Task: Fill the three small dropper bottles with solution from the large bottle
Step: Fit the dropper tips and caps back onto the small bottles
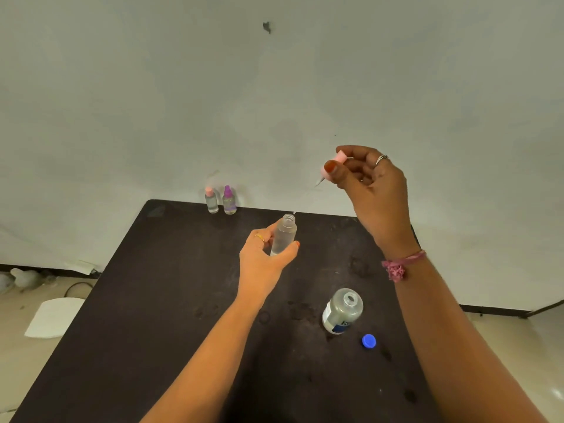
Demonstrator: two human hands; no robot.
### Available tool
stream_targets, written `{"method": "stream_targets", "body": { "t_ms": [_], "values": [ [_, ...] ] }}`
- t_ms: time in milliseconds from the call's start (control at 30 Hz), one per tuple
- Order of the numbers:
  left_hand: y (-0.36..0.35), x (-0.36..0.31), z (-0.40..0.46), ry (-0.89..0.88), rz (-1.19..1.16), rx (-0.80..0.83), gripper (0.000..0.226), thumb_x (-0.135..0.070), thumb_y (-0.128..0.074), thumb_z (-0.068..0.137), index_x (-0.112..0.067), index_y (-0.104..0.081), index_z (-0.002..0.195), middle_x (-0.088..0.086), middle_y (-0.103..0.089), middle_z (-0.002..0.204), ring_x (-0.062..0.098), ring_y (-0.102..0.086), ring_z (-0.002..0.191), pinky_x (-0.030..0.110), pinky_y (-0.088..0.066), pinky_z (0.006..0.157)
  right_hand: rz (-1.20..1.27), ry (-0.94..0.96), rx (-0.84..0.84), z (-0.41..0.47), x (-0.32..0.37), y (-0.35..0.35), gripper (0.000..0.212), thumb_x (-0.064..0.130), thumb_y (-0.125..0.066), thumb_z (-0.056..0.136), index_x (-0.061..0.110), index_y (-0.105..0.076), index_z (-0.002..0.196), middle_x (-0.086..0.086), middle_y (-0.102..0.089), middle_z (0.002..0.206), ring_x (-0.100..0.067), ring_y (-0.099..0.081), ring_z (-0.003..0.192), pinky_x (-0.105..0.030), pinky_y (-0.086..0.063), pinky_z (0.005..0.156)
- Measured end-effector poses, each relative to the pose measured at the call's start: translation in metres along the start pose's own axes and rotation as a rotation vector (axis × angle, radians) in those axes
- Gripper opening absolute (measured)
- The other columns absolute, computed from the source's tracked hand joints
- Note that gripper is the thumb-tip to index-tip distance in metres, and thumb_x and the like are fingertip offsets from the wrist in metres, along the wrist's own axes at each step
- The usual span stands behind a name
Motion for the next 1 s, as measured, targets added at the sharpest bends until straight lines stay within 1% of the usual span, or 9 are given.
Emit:
{"method": "stream_targets", "body": {
  "t_ms": [67,133,267,433,567,667,833,933,1000],
  "values": [
    [0.001,-0.009,0.002,-0.026,-0.030,-0.003,0.041,-0.028,-0.075,0.079,-0.034,-0.054,0.114,-0.009,-0.062,0.109,0.008,-0.061,0.095,0.010,-0.044,0.071,0.001,0.013,-0.009,0.004,0.006,0.001,0.030,0.027,-0.071,0.084,0.017,-0.063,0.111,0.001,-0.071,0.094,-0.008,-0.069,0.085,-0.028,-0.055,0.085],
    [0.002,-0.018,0.004,-0.053,-0.064,-0.002,0.039,-0.028,-0.076,0.078,-0.036,-0.055,0.110,-0.007,-0.064,0.108,0.008,-0.062,0.095,0.012,-0.045,0.073,-0.002,0.029,-0.019,0.008,0.013,0.002,0.029,0.027,-0.071,0.084,0.017,-0.063,0.110,0.000,-0.072,0.093,-0.008,-0.069,0.084,-0.029,-0.056,0.084],
    [0.006,-0.033,0.008,-0.106,-0.089,-0.011,0.041,-0.028,-0.076,0.078,-0.034,-0.059,0.114,-0.006,-0.065,0.107,0.008,-0.061,0.095,0.014,-0.048,0.074,0.007,0.057,-0.032,0.014,0.025,0.001,0.028,0.027,-0.072,0.084,0.017,-0.063,0.110,-0.001,-0.072,0.094,-0.010,-0.069,0.085,-0.031,-0.056,0.084],
    [0.008,-0.049,0.011,-0.130,-0.092,-0.029,0.036,-0.029,-0.076,0.078,-0.034,-0.057,0.109,-0.007,-0.063,0.107,0.011,-0.061,0.094,0.010,-0.045,0.068,-0.024,0.107,-0.040,0.017,0.038,-0.001,0.027,0.027,-0.070,0.085,0.018,-0.062,0.110,0.001,-0.072,0.093,-0.008,-0.069,0.085,-0.026,-0.056,0.082],
    [0.012,-0.059,0.011,-0.152,-0.083,-0.036,0.044,-0.030,-0.076,0.078,-0.028,-0.060,0.119,-0.009,-0.062,0.109,0.005,-0.060,0.092,0.004,-0.043,0.067,-0.059,0.131,-0.025,0.018,0.047,-0.002,0.025,0.028,-0.070,0.086,0.020,-0.062,0.108,0.004,-0.071,0.092,-0.006,-0.069,0.085,-0.024,-0.055,0.081],
    [0.014,-0.065,0.010,-0.174,-0.102,-0.026,0.047,-0.029,-0.076,0.078,-0.022,-0.061,0.122,-0.007,-0.063,0.110,0.006,-0.061,0.095,0.007,-0.047,0.071,-0.061,0.148,0.013,0.018,0.054,-0.003,0.021,0.025,-0.069,0.086,0.019,-0.064,0.106,0.010,-0.071,0.086,-0.002,-0.069,0.081,-0.019,-0.054,0.078],
    [0.016,-0.078,0.009,-0.192,-0.110,-0.030,0.044,-0.029,-0.076,0.078,-0.027,-0.060,0.119,-0.008,-0.062,0.111,0.003,-0.059,0.096,0.000,-0.042,0.065,-0.121,0.167,0.085,0.020,0.065,-0.007,0.022,0.027,-0.068,0.086,0.017,-0.065,0.106,0.012,-0.070,0.082,0.001,-0.068,0.079,-0.014,-0.052,0.074],
    [0.017,-0.085,0.009,-0.203,-0.105,-0.034,0.046,-0.029,-0.076,0.078,-0.025,-0.060,0.121,-0.006,-0.062,0.111,0.004,-0.059,0.097,-0.002,-0.041,0.064,-0.145,0.162,0.126,0.021,0.069,-0.009,0.022,0.027,-0.069,0.086,0.016,-0.067,0.105,0.013,-0.070,0.080,-0.001,-0.068,0.077,-0.014,-0.053,0.072],
    [0.019,-0.090,0.008,-0.213,-0.107,-0.038,0.047,-0.029,-0.076,0.078,-0.022,-0.060,0.122,-0.005,-0.062,0.112,0.008,-0.059,0.098,-0.003,-0.041,0.064,-0.187,0.159,0.145,0.022,0.071,-0.009,0.022,0.030,-0.069,0.085,0.018,-0.067,0.104,0.011,-0.071,0.081,-0.003,-0.069,0.076,-0.018,-0.055,0.074]
  ]
}}
Point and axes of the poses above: each hand's wrist, its own z-axis towards the middle knuckle, its own y-axis out of the back of the hand, x = y × z, the point moved 1 cm from there along z, towards the middle knuckle
